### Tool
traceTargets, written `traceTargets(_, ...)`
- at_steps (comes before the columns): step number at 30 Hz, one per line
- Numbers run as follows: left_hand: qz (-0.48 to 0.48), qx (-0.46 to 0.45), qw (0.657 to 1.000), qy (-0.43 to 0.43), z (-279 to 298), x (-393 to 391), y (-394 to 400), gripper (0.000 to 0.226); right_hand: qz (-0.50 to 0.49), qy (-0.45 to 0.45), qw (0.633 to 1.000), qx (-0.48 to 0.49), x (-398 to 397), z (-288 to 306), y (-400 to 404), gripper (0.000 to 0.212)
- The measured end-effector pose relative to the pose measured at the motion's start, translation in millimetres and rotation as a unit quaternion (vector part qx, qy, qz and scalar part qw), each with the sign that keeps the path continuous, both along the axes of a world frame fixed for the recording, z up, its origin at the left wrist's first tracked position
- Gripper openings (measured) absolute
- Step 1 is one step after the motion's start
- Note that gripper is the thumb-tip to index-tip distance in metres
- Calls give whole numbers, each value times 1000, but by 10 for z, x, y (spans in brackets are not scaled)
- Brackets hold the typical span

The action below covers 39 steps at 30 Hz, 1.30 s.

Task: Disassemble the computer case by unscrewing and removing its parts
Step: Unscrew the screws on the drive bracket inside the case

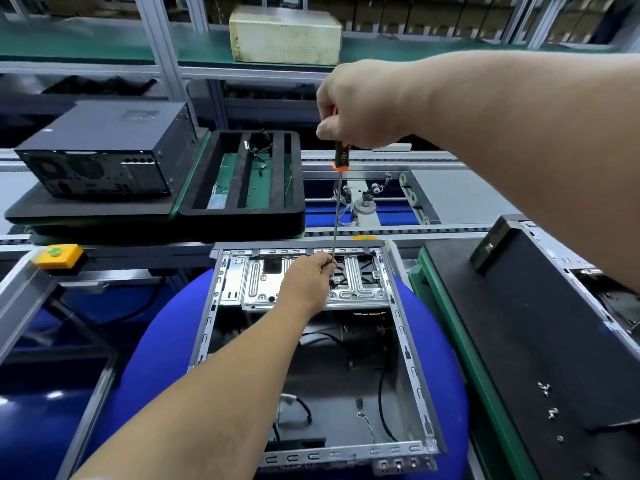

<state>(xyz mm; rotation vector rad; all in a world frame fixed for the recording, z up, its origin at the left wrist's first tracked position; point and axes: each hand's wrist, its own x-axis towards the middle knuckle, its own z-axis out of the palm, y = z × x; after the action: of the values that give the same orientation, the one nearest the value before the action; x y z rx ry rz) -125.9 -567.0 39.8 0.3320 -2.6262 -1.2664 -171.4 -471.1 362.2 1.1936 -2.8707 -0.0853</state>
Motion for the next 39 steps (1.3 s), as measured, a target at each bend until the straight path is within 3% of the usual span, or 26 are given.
traceTargets(8,-7,-15,1000,2,3,5,22,17,35,-38,998,-19,-37,-25,-19,12)
traceTargets(11,-12,-20,1000,-2,21,-1,28,17,10,-47,998,-34,-49,-42,-41,28)
traceTargets(15,-15,-27,1000,-4,24,-20,22,18,-39,-20,999,30,-36,18,-53,57)
traceTargets(20,2,-23,1000,6,-25,-30,6,18,-14,28,987,156,-130,59,-60,38)
traceTargets(23,13,-30,999,12,-61,-52,16,16,-11,9,994,109,-218,68,-29,42)
traceTargets(29,21,-84,996,3,-137,-96,12,13,20,-21,998,55,-232,24,-113,29)
traceTargets(33,33,-85,996,-4,-169,-133,27,10,43,-23,998,49,-204,0,-137,19)
traceTargets(39,49,-79,996,3,-190,-143,53,16,66,-46,997,22,-244,-1,-69,20)
